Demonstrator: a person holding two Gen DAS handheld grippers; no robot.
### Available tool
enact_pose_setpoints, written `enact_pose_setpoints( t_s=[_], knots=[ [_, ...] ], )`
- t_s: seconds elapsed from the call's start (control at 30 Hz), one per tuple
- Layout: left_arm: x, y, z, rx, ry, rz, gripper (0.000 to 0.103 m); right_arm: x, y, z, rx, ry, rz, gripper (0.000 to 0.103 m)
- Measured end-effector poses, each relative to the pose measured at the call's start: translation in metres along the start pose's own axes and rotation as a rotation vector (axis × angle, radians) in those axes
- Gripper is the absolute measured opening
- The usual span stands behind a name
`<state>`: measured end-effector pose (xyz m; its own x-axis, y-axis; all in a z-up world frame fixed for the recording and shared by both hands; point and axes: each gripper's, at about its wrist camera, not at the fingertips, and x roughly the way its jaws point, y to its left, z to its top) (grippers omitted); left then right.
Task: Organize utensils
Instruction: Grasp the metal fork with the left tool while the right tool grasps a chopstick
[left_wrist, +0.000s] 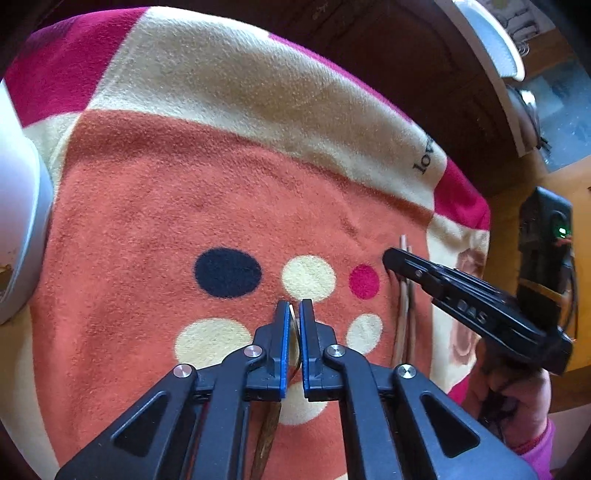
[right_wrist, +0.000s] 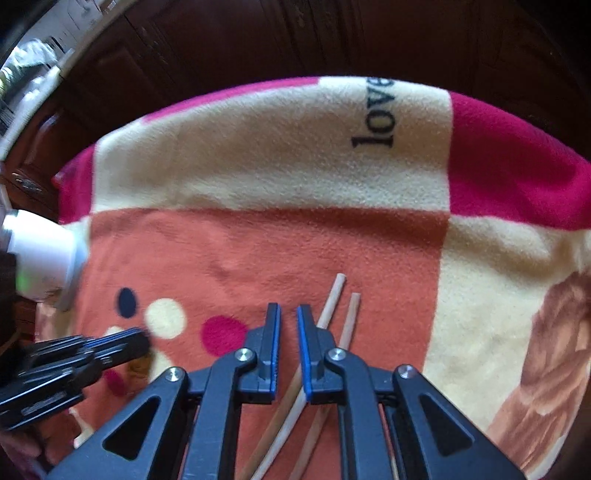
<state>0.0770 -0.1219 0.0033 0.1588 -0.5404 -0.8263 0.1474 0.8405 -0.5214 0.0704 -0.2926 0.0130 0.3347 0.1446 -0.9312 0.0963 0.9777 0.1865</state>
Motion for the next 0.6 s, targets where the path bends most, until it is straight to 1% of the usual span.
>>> enact_pose_setpoints(
  t_s=[0.07,0.17,0.3,0.37,0.43,0.53,0.57,0.6],
  knots=[
    [-0.009,0.002,0.000,-0.005,-0.019,-0.025,0.031,0.001,0.002,0.004,0.005,0.007,-0.014,0.007],
    [-0.023,0.001,-0.001,0.009,-0.045,-0.044,0.029,0.002,0.004,0.006,0.009,-0.003,-0.005,0.007],
    [-0.040,0.002,-0.003,0.015,-0.076,-0.056,0.028,-0.018,-0.010,0.003,0.050,-0.055,0.075,0.007],
    [-0.046,0.002,-0.004,0.012,-0.087,-0.061,0.028,-0.022,-0.014,0.002,0.059,-0.048,0.089,0.007],
    [-0.050,0.003,-0.005,0.008,-0.098,-0.063,0.028,-0.021,-0.016,0.001,0.051,-0.034,0.066,0.007],
    [-0.057,0.005,-0.006,0.007,-0.109,-0.066,0.028,-0.011,-0.011,0.003,0.034,-0.004,0.062,0.007],
    [-0.059,0.006,-0.007,0.007,-0.111,-0.065,0.028,-0.006,-0.007,0.001,0.028,0.003,0.052,0.007],
    [-0.060,0.006,-0.007,0.006,-0.111,-0.064,0.028,0.000,-0.005,0.002,0.019,0.023,0.022,0.007]
  ],
)
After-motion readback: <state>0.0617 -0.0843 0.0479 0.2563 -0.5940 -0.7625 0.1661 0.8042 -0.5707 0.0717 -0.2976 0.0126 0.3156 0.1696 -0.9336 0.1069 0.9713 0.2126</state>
